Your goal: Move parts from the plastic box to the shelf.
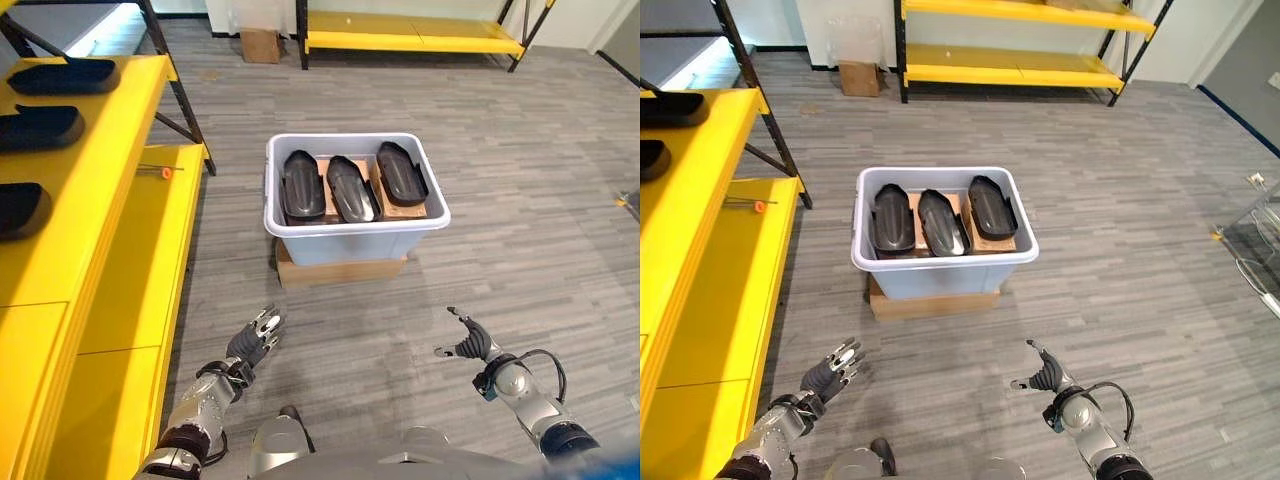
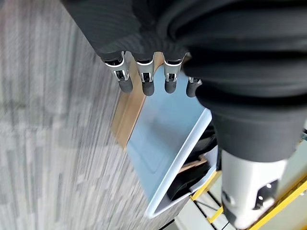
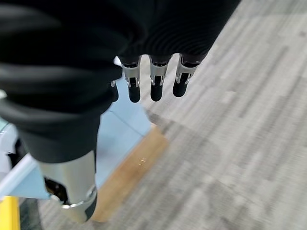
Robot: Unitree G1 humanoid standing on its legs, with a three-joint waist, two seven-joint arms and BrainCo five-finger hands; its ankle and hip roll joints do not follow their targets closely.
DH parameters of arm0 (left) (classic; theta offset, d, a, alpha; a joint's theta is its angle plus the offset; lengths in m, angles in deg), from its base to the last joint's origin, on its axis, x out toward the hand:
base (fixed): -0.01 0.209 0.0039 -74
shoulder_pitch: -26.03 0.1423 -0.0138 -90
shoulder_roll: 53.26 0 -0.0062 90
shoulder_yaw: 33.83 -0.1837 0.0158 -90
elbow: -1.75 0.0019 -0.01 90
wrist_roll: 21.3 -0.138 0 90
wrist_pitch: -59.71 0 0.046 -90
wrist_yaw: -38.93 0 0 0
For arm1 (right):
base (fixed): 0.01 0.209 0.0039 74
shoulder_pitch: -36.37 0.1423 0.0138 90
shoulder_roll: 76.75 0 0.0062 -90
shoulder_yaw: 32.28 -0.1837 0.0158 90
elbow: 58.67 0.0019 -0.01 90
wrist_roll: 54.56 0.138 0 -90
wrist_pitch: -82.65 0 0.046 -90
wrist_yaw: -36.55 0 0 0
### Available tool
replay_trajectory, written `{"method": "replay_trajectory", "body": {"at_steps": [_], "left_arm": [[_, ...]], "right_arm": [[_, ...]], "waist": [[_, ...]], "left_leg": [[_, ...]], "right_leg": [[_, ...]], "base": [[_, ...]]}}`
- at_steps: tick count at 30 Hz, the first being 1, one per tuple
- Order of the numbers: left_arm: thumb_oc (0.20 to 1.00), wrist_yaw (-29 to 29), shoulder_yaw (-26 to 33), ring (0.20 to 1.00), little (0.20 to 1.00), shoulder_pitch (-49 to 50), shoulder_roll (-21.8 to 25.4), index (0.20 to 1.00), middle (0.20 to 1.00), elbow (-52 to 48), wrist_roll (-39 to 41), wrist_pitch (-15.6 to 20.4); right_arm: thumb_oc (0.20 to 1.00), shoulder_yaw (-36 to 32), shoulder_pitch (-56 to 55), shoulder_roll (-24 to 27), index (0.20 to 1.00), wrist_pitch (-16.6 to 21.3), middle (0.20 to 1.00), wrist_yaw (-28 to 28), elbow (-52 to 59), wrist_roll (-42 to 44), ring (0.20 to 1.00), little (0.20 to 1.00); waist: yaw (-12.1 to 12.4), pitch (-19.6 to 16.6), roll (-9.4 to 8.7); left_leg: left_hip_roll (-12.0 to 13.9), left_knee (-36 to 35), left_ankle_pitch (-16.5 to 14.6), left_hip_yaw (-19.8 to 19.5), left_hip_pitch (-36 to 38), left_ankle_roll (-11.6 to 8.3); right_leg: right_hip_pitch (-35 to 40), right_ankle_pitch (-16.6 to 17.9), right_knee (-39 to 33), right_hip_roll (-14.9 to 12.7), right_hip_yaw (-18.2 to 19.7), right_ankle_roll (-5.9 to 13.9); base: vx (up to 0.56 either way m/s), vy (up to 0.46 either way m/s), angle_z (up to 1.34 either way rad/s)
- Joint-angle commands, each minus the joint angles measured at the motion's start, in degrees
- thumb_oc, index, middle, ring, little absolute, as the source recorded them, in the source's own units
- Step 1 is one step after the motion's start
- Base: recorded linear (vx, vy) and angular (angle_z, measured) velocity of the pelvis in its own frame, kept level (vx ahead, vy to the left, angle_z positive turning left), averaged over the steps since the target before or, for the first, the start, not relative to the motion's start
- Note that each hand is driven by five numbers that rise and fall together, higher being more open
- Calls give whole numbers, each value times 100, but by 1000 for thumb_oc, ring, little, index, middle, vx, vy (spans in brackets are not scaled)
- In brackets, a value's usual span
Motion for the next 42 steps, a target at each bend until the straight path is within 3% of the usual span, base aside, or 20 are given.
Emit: {"method": "replay_trajectory", "body": {"at_steps": [1,2,4,5,7,9,11,15,20,26,27,29,31,32,33,34,35,36,37,42], "left_arm": [[1000,-15,-222,1000,1000,105,-168,1000,1000,-204,-151,138],[1000,26,-265,1000,1000,93,-170,1000,1000,-180,-51,187],[1000,71,-274,1000,1000,54,-168,1000,1000,-165,62,236],[1000,122,-282,1000,1000,35,-158,1000,1000,-180,115,244],[1000,124,-378,1000,1000,121,-101,1000,1000,-188,20,359],[1000,78,-413,1000,1000,164,-99,1000,1000,-158,-70,450],[1000,-119,-438,1000,1000,304,-81,1000,1000,-117,-362,652],[1000,-179,-494,1000,1000,422,-98,1000,1000,-175,-565,673],[1000,-125,-301,1000,1000,607,-118,1000,1000,-233,-682,429],[1000,-368,-245,1000,1000,695,-299,1000,1000,-207,-569,476],[1000,-363,-240,1000,1000,707,-318,1000,1000,-243,-476,482],[1000,-301,-188,1000,1000,671,-349,1000,1000,-288,-395,449],[1000,-254,-210,1000,1000,499,-393,1000,1000,-454,-335,386],[1000,-215,-217,1000,1000,484,-386,1000,1000,-513,-335,367],[1000,-29,-260,1000,1000,472,-349,1000,1000,-555,-530,356],[1000,68,-295,1000,1000,448,-358,1000,1000,-522,-567,345],[1000,160,-301,1000,1000,451,-402,1000,1000,-409,-392,288],[1000,199,-291,1000,1000,463,-446,1000,1000,-368,-329,264],[1000,234,-296,1000,1000,459,-490,1000,1000,-322,-219,302],[1000,272,-189,1000,1000,542,-402,1000,1000,-101,-259,303]], "right_arm": [[1000,55,282,174,1000,42,1000,-257,-56,-19,1000,1000],[1000,97,337,170,1000,107,1000,-271,-61,-37,1000,1000],[1000,66,359,167,1000,255,1000,-249,-63,-73,1000,1000],[1000,-42,284,175,1000,311,1000,-226,-14,-112,1000,1000],[1000,-293,27,94,1000,403,1000,-232,-36,-109,1000,1000],[1000,-352,-52,40,1000,439,1000,-252,-73,-104,1000,1000],[1000,-426,-180,-38,1000,438,1000,-224,-119,-102,1000,1000],[1000,-439,-299,-71,1000,389,1000,-247,-250,-27,1000,1000],[1000,-445,-289,-21,1000,-128,1000,-178,-492,292,1000,1000],[1000,-449,-128,42,1000,67,1000,-57,-975,318,1000,1000],[1000,-452,-119,75,1000,79,1000,3,-965,268,1000,1000],[1000,-392,-83,160,1000,49,1000,79,-935,294,1000,1000],[1000,-390,-14,261,1000,172,1000,20,-898,363,1000,1000],[1000,-400,-4,270,1000,223,1000,18,-869,329,1000,1000],[1000,-418,-22,276,1000,252,1000,41,-719,303,1000,1000],[1000,-423,-38,269,1000,252,1000,119,-606,327,1000,1000],[1000,-441,-99,248,1000,403,1000,369,-495,350,1000,1000],[1000,-475,-178,286,1000,367,1000,390,-319,311,1000,1000],[1000,-500,-202,362,1000,315,1000,377,-237,481,1000,1000],[1000,-588,-244,204,1000,351,1000,31,-326,672,1000,1000]], "waist": [[110,-206,250],[63,-152,293],[15,-48,334],[-13,18,297],[-178,215,73],[-201,270,74],[-150,323,122],[-82,300,69],[23,183,-15],[-51,-62,73],[-82,-115,99],[-138,-244,189],[-82,-122,223],[-115,-92,254],[-235,-76,367],[-288,-73,351],[-316,-80,413],[-293,-32,457],[-294,41,508],[-295,147,595]], "left_leg": [[-120,-105,91,-583,-600,281],[-82,-175,112,-635,-500,210],[-56,-238,54,-698,-345,121],[-19,-244,-21,-716,-203,36],[27,-83,-455,-848,65,-22],[129,-4,-552,-875,104,-52],[298,174,-783,-842,185,-121],[282,361,-791,-854,179,-182],[443,919,-824,-727,101,-280],[700,1495,-1205,-553,371,-436],[740,1664,-1162,-523,392,-483],[1044,2301,-672,-341,298,-741],[939,2784,-187,-577,-496,-749],[934,2440,-182,-526,-420,-731],[1014,1438,-211,-412,-96,-780],[1019,742,43,-309,-4,-763],[1219,10,444,-360,62,-931],[1527,-168,886,-465,-146,-1093],[1710,-113,1011,-488,-360,-1126],[1370,109,707,-669,-400,-913]], "right_leg": [[-509,-535,793,1217,-548,-148],[-696,-697,561,1346,-562,-233],[-970,-687,40,1235,-756,-283],[-1062,-381,-795,951,-951,-304],[-1515,757,-2067,354,-624,-78],[-1686,844,-2323,205,-549,-40],[-1597,872,-2599,49,-715,65],[-1163,882,-2746,89,-941,88],[-758,418,-2629,210,-1369,-95],[-621,20,-2495,526,-1326,-330],[-599,-49,-2525,640,-1297,-420],[-403,-312,-2716,1016,-1338,-723],[-184,-452,-2888,1230,-1232,-964],[-208,-474,-2836,1227,-1209,-932],[-214,-570,-2682,1229,-1185,-790],[-258,-475,-2679,1148,-1214,-798],[-138,-492,-2750,1097,-1172,-720],[97,-534,-2905,1055,-1058,-721],[213,-637,-2894,938,-1040,-729],[-50,-897,-2158,708,-912,-613]], "base": [[95,108,4],[85,47,-1],[141,-9,-21],[312,-162,-23],[386,-272,15],[280,-200,39],[398,-221,39],[405,-218,19],[407,-231,-9],[372,-159,0],[387,-247,-28],[380,-319,-45],[188,-190,-39],[198,132,-35],[170,259,-50],[248,413,-73],[191,427,-100],[274,537,-88],[226,571,-72],[174,487,-10]]}}
